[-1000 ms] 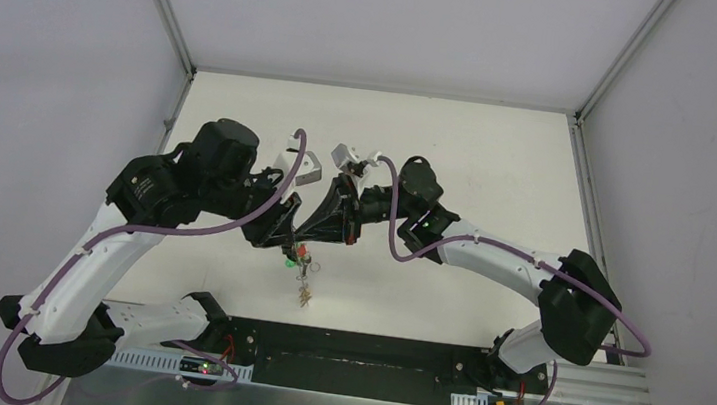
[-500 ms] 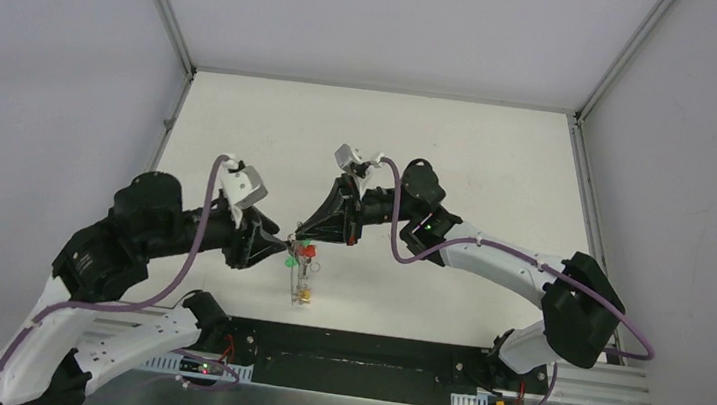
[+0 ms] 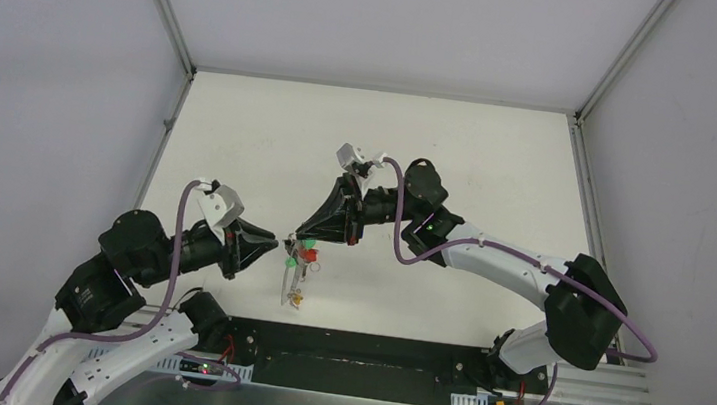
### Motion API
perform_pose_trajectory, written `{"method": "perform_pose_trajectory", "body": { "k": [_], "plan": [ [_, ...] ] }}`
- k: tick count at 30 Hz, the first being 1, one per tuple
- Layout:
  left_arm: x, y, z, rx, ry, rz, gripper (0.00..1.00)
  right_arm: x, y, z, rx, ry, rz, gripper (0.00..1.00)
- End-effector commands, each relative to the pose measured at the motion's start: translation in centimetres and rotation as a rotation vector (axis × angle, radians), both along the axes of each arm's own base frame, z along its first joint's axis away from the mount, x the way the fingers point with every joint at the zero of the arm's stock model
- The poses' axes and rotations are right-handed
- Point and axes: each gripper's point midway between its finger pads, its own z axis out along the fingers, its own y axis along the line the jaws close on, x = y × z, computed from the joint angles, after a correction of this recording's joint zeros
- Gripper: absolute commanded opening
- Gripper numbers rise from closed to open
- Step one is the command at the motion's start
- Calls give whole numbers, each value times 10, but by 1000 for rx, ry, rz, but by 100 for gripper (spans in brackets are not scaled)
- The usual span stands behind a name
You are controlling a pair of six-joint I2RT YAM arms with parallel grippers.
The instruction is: Put the keys on the keyring
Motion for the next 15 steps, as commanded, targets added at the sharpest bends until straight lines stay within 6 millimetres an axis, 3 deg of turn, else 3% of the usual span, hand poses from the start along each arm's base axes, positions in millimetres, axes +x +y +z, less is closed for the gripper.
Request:
{"method": "perform_pose_trajectory", "body": {
  "k": [1,8,15],
  "plan": [
    [17,-7,5,-29,-27,35,17,-7,-9,40,124,-83,-13,0],
    [27,-31,2,-69,-11,-13,10,-7,-10,41,127,-85,-13,0],
    [28,-47,-12,-134,88,-48,10,-8,-11,41,126,-86,-13,0]
  ]
}}
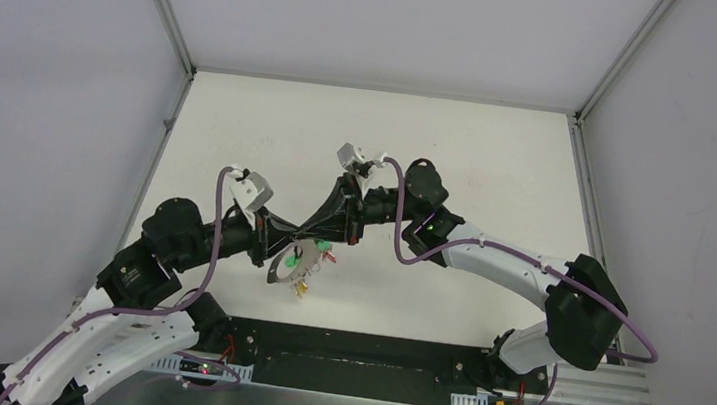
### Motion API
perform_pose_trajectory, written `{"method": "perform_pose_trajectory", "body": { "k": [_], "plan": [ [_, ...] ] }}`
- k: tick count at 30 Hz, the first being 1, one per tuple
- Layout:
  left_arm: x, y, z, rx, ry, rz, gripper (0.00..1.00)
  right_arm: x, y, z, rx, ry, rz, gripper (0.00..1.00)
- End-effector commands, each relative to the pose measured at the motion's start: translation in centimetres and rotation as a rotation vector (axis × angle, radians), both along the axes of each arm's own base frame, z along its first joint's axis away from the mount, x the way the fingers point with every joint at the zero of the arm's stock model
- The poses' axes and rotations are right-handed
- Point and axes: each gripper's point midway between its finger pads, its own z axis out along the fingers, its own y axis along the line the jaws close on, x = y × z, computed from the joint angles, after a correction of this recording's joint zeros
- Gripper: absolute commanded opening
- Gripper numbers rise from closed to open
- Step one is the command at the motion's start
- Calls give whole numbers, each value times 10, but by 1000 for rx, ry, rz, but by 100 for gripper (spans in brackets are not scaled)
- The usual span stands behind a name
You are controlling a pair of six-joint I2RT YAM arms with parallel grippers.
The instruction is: Put the keys on the keyring
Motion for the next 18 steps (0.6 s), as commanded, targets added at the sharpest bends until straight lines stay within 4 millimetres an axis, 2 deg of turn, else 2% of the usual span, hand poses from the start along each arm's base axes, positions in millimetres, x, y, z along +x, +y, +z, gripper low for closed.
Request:
{"method": "perform_pose_trajectory", "body": {
  "k": [1,5,9,14,18],
  "plan": [
    [-4,-14,8,-101,32,-47,11,-8,-12,40,125,-87,-10,0],
    [-9,-10,9,-123,22,-45,16,-6,-18,36,116,-83,-22,0],
    [-9,1,14,-129,-20,-6,31,-2,-28,31,96,-77,-47,0],
    [-3,18,15,-97,-42,85,42,-3,-50,21,48,-86,-88,0],
    [0,25,20,-92,-39,126,46,-7,-74,5,-25,-79,-126,0]
  ]
}}
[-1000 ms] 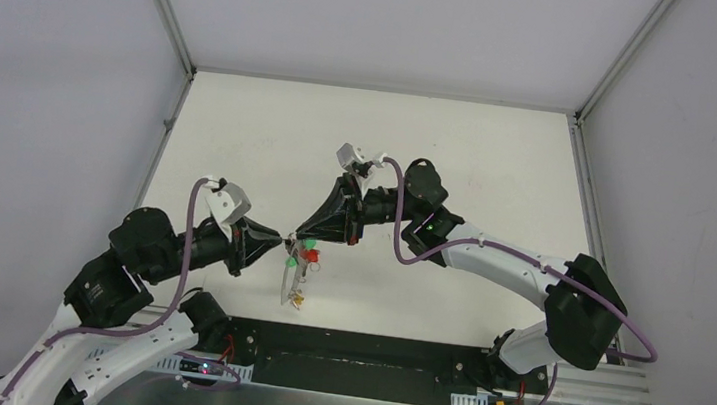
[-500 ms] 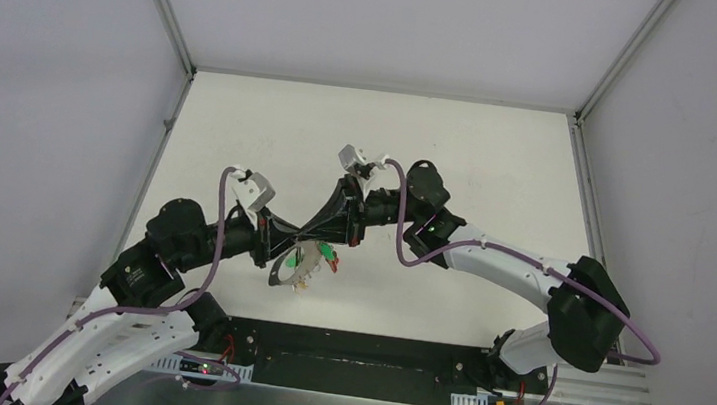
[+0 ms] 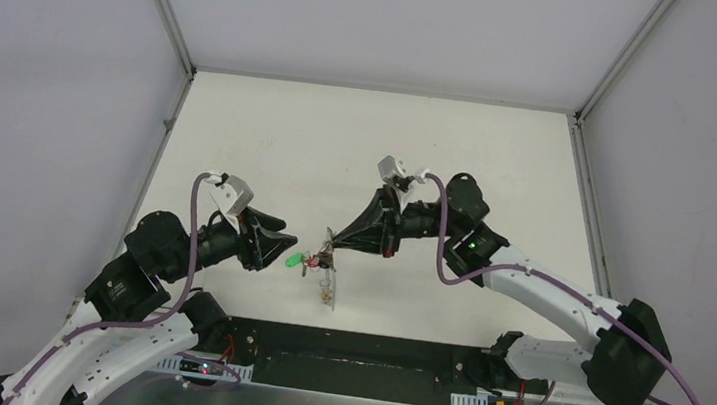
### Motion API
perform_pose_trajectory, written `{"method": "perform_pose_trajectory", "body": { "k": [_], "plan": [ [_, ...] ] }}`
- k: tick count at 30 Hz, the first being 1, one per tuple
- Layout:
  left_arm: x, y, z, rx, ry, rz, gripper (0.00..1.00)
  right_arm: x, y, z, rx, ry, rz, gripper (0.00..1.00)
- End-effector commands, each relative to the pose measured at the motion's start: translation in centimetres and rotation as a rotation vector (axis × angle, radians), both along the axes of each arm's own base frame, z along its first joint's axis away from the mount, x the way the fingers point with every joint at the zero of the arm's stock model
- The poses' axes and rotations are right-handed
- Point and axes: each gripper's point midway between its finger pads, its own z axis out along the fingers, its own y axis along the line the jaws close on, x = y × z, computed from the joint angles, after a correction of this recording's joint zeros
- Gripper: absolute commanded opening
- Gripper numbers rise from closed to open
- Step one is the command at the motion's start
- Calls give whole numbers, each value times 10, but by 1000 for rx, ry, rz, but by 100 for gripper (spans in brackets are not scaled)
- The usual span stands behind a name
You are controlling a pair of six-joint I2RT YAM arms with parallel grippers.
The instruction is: Put the keys on the keyring
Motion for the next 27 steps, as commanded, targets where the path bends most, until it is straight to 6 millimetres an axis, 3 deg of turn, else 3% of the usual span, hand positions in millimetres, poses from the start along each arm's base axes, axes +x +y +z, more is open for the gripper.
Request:
{"method": "perform_pose_trajectory", "body": {
  "k": [1,9,13,16,22,27],
  "plan": [
    [6,12,19,-5,-33,69,46,-7,-31,7,-7,-70,-53,0],
    [11,1,34,-16,9,52,53,0,-79,-37,-203,-115,-257,0],
    [14,-8,44,-29,47,35,57,14,-85,-52,-267,-136,-334,0],
    [18,-14,45,-41,100,38,66,30,-76,-63,-318,-110,-363,0],
    [21,-25,40,-49,181,21,67,67,-36,-99,-436,-19,-335,0],
    [22,-25,34,-71,235,43,69,102,-5,-111,-442,-15,-369,0]
  ]
}}
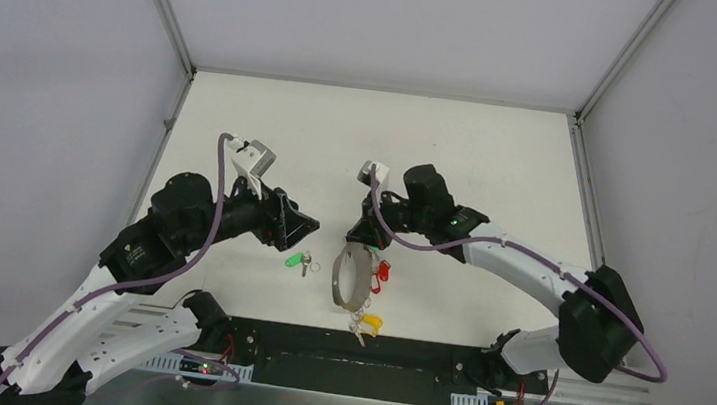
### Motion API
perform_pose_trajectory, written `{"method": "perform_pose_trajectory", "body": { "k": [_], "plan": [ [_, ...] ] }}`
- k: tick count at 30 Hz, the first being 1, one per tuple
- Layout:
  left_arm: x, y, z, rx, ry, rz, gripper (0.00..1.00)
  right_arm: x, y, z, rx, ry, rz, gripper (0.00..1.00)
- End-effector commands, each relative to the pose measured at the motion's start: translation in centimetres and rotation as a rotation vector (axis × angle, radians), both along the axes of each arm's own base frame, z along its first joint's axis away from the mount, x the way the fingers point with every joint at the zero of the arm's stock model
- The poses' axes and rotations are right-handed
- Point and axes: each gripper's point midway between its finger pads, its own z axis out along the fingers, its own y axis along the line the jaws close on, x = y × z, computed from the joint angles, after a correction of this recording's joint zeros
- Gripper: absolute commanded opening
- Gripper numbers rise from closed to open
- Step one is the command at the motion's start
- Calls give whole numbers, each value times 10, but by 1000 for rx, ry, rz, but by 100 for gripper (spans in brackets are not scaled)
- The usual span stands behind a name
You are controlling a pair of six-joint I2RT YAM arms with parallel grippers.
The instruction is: Put the keys on the keyring
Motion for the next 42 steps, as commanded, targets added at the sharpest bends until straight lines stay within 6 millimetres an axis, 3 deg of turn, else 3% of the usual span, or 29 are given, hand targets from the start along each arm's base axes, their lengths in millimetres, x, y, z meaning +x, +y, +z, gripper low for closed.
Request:
{"method": "perform_pose_trajectory", "body": {
  "k": [1,7,9,11,14,20,25,31,37,42],
  "plan": [
    [-4,1,10,-66,48,18,69,41,31,26,87,-106,-45,0],
    [0,10,-4,-114,134,114,80,60,53,16,105,-79,-58,1],
    [1,12,-10,-123,159,138,82,61,60,19,133,-75,-37,6],
    [3,12,-15,-142,200,162,89,59,66,26,178,-87,0,22],
    [2,7,-18,-169,255,163,99,64,60,33,187,-113,-32,56],
    [4,-11,-25,-121,310,98,99,72,21,40,191,-86,-172,98],
    [10,-27,-44,-68,387,68,99,71,-25,38,157,-57,-279,100],
    [23,-38,-67,-46,477,106,99,75,-84,12,-14,89,-522,100],
    [23,-57,-101,-6,617,66,97,57,-104,-17,-108,322,-527,100],
    [22,-71,-133,0,763,52,93,37,-101,-48,-154,605,-479,100]
  ]
}}
